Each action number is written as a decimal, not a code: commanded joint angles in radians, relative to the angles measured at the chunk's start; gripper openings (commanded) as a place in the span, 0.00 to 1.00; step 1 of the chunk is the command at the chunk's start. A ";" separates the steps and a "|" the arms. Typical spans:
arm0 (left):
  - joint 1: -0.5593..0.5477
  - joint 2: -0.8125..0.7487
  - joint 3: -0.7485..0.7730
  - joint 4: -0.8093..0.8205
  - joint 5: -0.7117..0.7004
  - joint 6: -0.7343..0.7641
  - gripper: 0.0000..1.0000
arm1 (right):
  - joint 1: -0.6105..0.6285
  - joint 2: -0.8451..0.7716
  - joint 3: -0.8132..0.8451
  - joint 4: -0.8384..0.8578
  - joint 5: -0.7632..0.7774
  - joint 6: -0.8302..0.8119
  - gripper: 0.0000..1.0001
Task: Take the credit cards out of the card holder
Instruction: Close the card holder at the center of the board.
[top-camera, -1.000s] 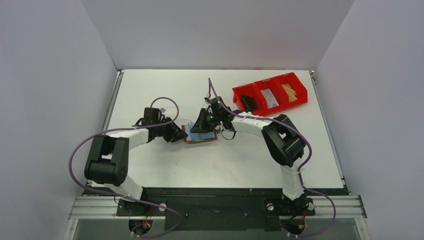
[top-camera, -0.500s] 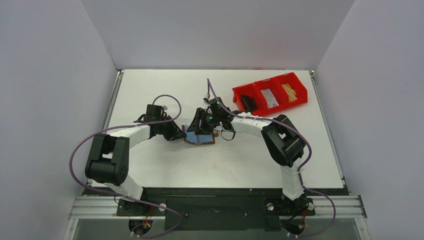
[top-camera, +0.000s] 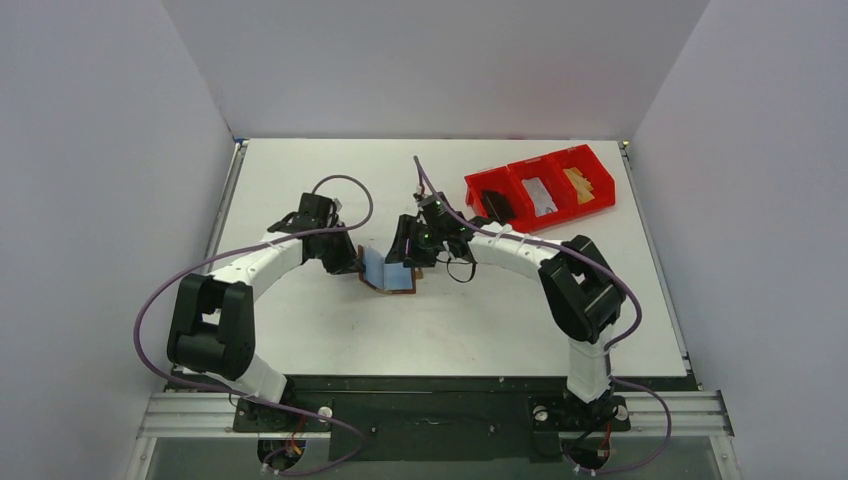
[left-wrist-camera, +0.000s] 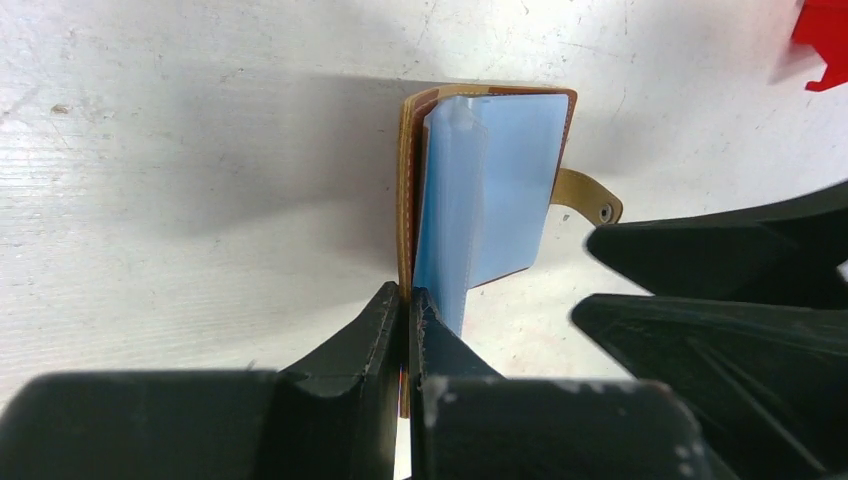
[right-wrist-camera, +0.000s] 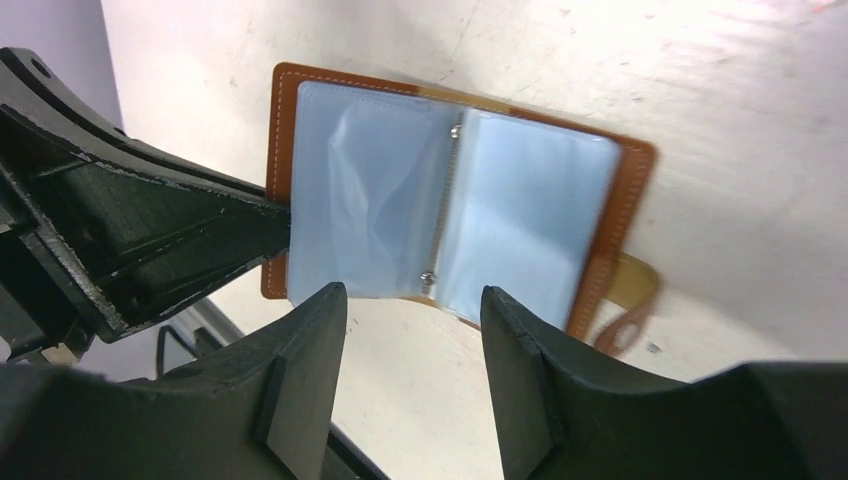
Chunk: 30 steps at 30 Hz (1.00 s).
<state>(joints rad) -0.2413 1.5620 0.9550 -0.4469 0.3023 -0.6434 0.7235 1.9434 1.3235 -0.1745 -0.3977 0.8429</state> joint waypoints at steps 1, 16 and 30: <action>-0.027 -0.040 0.079 -0.090 -0.082 0.078 0.00 | -0.008 -0.107 -0.014 -0.076 0.144 -0.094 0.48; -0.092 -0.017 0.152 -0.143 -0.142 0.088 0.00 | 0.026 -0.088 -0.019 -0.202 0.290 -0.177 0.47; -0.105 -0.008 0.156 -0.143 -0.151 0.083 0.00 | 0.037 -0.009 -0.021 -0.175 0.343 -0.159 0.33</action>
<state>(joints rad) -0.3408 1.5589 1.0615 -0.5900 0.1604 -0.5682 0.7601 1.9209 1.3048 -0.3817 -0.0929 0.6727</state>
